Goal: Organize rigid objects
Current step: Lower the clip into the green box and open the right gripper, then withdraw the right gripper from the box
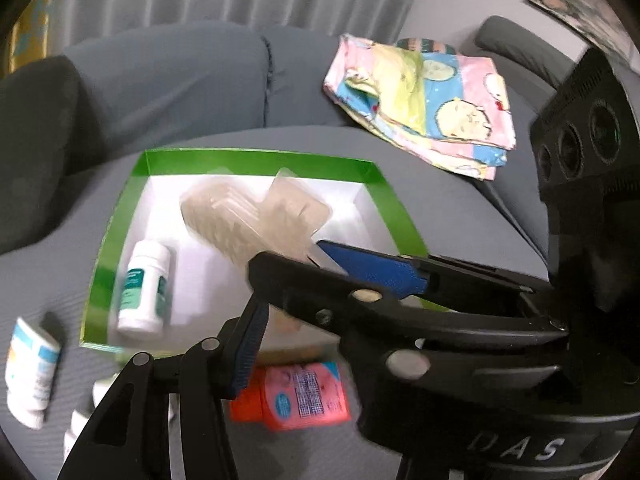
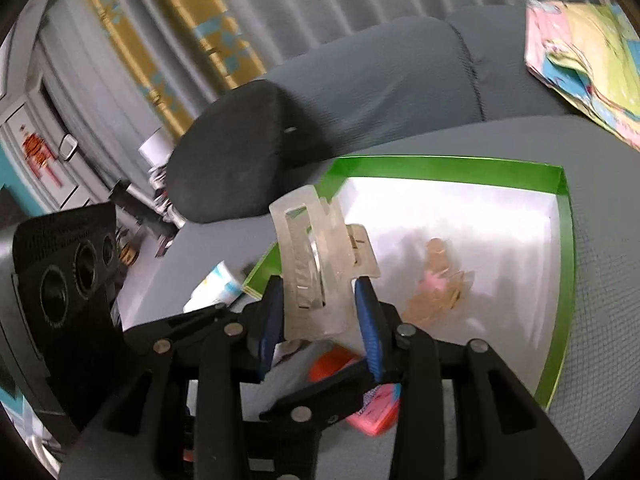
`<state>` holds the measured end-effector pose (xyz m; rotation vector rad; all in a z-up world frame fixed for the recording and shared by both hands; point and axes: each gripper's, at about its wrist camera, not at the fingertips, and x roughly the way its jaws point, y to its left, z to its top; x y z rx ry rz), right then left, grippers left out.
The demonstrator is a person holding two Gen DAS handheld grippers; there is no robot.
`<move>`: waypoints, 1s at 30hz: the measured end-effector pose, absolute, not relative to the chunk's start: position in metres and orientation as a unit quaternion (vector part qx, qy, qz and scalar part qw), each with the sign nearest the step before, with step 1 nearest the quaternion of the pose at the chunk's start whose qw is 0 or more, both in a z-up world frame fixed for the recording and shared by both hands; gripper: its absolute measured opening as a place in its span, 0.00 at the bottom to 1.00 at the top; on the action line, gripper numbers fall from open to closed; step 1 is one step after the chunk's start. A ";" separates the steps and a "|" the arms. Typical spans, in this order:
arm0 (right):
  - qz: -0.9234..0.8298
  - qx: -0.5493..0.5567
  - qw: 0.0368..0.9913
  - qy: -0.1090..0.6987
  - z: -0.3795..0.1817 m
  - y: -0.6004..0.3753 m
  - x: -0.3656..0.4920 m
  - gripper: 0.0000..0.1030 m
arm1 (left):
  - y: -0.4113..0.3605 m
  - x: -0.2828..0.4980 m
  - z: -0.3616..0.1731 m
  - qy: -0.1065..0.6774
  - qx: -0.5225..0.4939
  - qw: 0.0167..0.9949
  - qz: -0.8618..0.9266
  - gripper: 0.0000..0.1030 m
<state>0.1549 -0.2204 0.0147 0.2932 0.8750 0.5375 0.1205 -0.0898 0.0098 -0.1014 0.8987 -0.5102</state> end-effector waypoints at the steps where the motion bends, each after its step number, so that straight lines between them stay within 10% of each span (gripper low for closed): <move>1: 0.248 0.148 0.861 0.420 0.011 -0.223 0.159 0.44 | -0.090 0.124 0.007 0.434 -0.054 0.866 -0.241 0.50; 4: 0.210 0.165 0.869 0.418 0.005 -0.232 0.164 0.72 | -0.083 0.131 -0.002 0.450 -0.067 0.863 -0.221 0.67; 9: 0.190 0.167 0.874 0.415 -0.001 -0.243 0.158 0.72 | -0.065 0.124 -0.004 0.443 -0.068 0.873 -0.194 0.84; 30: 0.172 0.161 0.884 0.403 0.011 -0.267 0.102 0.73 | -0.049 0.072 0.016 0.415 -0.036 0.895 -0.158 0.84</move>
